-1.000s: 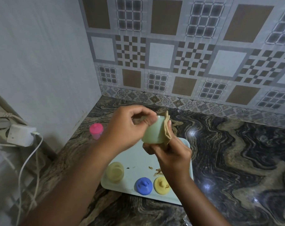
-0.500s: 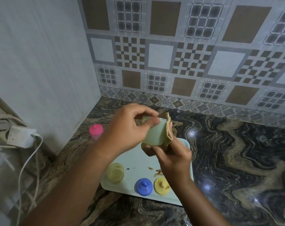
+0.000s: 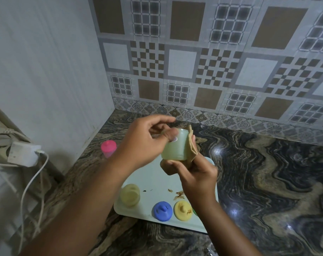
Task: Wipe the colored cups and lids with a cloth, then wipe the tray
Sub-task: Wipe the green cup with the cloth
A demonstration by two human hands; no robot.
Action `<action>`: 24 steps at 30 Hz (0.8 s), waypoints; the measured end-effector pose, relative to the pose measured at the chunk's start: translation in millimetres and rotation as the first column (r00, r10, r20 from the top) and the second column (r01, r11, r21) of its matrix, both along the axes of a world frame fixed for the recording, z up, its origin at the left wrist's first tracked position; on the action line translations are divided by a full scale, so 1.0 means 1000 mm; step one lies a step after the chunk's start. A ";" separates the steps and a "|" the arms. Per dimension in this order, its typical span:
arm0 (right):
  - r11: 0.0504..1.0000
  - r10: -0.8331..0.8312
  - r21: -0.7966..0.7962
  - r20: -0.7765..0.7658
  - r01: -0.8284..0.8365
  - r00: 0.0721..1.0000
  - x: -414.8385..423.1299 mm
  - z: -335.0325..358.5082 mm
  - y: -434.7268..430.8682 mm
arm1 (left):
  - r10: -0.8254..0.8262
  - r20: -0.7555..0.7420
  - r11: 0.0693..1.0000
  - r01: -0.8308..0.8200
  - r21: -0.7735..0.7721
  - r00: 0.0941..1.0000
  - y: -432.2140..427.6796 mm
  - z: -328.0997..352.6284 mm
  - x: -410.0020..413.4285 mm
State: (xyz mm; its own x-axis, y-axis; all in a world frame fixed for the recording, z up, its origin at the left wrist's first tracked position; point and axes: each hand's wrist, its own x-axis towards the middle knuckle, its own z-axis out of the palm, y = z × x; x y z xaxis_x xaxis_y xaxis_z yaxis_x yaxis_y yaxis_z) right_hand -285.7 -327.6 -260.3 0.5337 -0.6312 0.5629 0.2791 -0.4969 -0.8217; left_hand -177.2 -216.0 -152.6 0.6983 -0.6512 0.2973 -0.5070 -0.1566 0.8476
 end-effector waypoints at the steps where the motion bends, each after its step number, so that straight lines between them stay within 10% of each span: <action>1: 0.996 0.012 0.089 -0.004 -0.011 1.000 -0.001 0.001 0.000 | -0.006 -0.076 1.000 0.004 -0.029 0.997 0.002 -0.001 0.005; 6: 0.990 0.035 0.138 0.037 -0.039 0.999 0.004 0.006 0.002 | -0.023 -0.197 0.999 0.015 -0.044 0.980 0.005 -0.001 0.016; 12: 0.944 -0.073 -0.324 -0.008 0.066 0.997 0.008 0.012 0.006 | 0.039 0.152 0.998 -0.046 0.043 0.988 -0.003 0.006 -0.002; 19: 0.999 -0.031 0.011 0.028 0.031 0.999 0.005 0.015 -0.004 | -0.065 -0.240 0.996 0.048 -0.078 0.969 0.009 -0.001 0.016; 24: 0.974 -0.047 -0.221 0.017 0.049 0.999 0.004 0.019 0.000 | -0.022 -0.144 0.999 0.017 -0.041 0.989 0.007 0.008 0.014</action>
